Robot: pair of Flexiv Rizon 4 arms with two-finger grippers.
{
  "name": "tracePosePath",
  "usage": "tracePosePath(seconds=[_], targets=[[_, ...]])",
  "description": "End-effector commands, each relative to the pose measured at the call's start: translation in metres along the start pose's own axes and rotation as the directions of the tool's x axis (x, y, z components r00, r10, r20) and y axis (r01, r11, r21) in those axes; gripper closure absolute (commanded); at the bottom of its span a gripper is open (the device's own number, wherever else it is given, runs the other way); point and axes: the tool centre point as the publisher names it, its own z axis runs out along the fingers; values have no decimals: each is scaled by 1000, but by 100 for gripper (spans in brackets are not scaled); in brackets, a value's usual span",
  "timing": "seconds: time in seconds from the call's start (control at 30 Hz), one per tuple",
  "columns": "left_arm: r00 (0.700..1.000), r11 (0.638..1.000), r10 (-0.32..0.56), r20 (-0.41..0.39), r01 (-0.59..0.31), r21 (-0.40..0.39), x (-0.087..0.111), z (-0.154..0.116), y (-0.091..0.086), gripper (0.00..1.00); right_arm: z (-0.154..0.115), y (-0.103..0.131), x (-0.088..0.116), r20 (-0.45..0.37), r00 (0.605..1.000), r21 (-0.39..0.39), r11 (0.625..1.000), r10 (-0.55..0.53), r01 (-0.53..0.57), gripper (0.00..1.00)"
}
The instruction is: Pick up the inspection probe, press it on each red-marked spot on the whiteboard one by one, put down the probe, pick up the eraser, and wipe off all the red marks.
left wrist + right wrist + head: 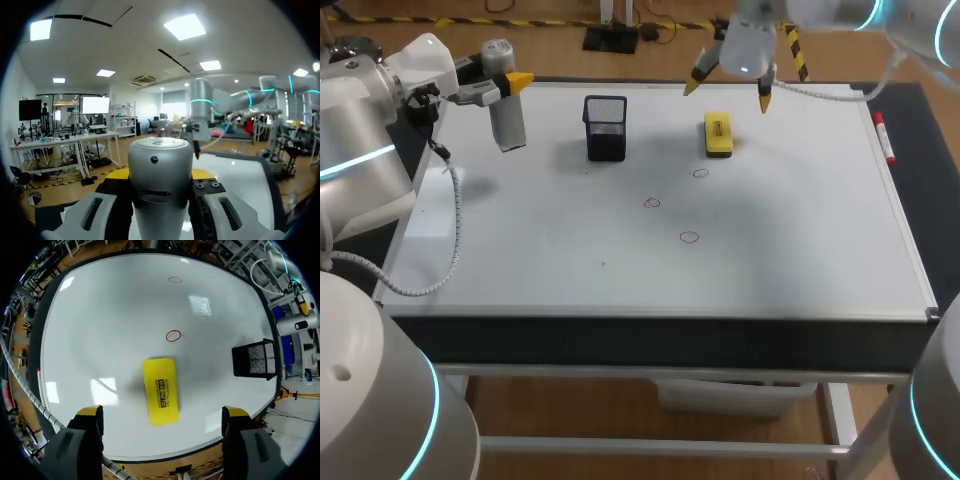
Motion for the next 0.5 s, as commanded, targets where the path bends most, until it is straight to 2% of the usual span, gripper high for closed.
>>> tracePosePath(seconds=[0.03, 0.27, 0.5], targets=[[1000, 1000, 2, 4, -2, 6, 0, 1, 1, 100, 10, 6, 0, -36, 999, 10, 999, -32, 33, 0], [1000, 1000, 2, 4, -2, 6, 0, 1, 1, 100, 29, 9, 0, -139, 990, 34, 999, -33, 38, 0], [1000, 1000, 2, 4, -2, 6, 0, 1, 1, 100, 39, 9, 1, -134, 990, 22, 999, -38, 41, 0]])
